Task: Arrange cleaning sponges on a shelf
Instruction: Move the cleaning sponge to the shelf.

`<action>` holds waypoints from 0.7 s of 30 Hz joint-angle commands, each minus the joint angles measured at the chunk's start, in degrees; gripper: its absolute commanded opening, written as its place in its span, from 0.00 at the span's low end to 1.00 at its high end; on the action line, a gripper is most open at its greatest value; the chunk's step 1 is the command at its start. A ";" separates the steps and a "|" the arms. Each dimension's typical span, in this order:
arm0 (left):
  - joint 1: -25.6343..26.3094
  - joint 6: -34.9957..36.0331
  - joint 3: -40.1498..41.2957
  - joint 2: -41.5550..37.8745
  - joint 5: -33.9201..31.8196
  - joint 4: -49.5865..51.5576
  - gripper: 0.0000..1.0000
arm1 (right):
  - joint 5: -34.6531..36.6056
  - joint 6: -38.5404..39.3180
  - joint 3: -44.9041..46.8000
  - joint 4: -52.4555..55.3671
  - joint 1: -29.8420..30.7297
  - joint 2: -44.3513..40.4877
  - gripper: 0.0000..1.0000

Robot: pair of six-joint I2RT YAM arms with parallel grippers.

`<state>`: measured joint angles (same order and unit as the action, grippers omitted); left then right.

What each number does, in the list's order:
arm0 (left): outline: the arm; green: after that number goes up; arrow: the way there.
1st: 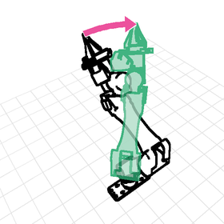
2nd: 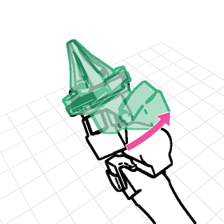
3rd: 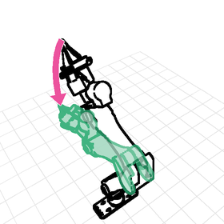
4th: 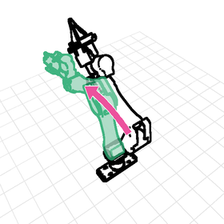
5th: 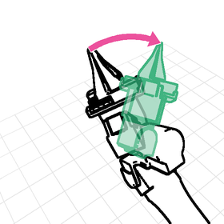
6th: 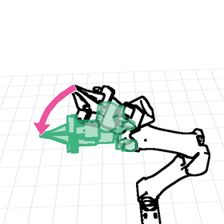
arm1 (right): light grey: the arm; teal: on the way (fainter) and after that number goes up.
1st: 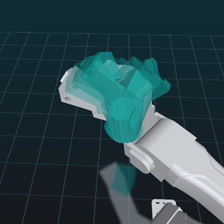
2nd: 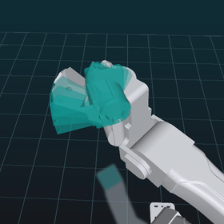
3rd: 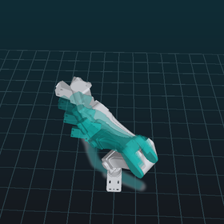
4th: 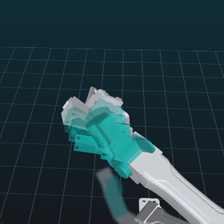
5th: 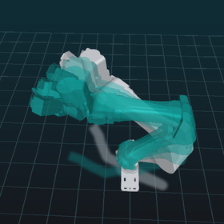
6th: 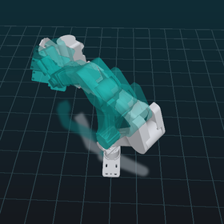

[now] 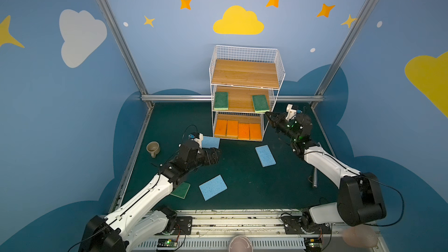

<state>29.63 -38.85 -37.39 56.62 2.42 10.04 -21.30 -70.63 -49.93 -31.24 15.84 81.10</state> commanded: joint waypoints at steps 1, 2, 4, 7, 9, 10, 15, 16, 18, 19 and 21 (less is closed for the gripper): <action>-0.52 0.40 -0.76 -1.28 0.59 2.29 0.99 | -1.68 0.73 -0.15 -0.69 -0.19 -1.21 0.01; -0.46 0.40 -0.80 -1.40 0.36 3.26 0.99 | -1.76 1.10 0.09 0.18 -0.19 -1.78 0.08; -0.70 0.25 -1.01 -1.44 -0.40 6.60 1.00 | -2.12 2.64 0.81 2.94 0.03 -3.64 0.24; -1.12 -1.35 -0.33 -1.47 -2.26 11.33 0.99 | -2.30 5.12 2.17 7.43 0.25 -6.71 0.39; -2.07 -3.02 0.64 -1.62 -3.10 13.73 0.99 | -2.42 7.09 3.11 11.23 0.53 -8.93 0.45; -2.93 -3.78 1.32 -1.47 -3.12 14.47 0.99 | -2.51 8.16 3.69 13.34 0.60 -10.00 0.48; -7.97 -3.63 3.04 1.35 -2.57 14.54 0.98 | -3.03 12.45 6.47 21.75 0.93 -15.26 0.54; -9.18 -3.65 2.98 2.46 -2.43 13.96 0.98 | -3.51 13.06 7.29 22.46 0.93 -16.08 0.55; -11.57 -3.39 2.42 4.69 -1.53 12.46 0.97 | -4.39 13.97 8.86 23.87 0.96 -17.44 0.55; -12.68 -3.20 1.72 6.10 -1.32 11.89 0.96 | -4.79 14.39 9.87 24.21 0.95 -18.15 0.52; -14.82 -2.41 0.02 9.17 -1.01 10.91 0.89 | -5.67 15.11 11.06 24.75 1.04 -19.10 0.44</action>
<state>16.82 -41.91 -34.89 63.18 0.54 22.39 -25.10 -58.43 -40.21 -10.26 16.60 63.37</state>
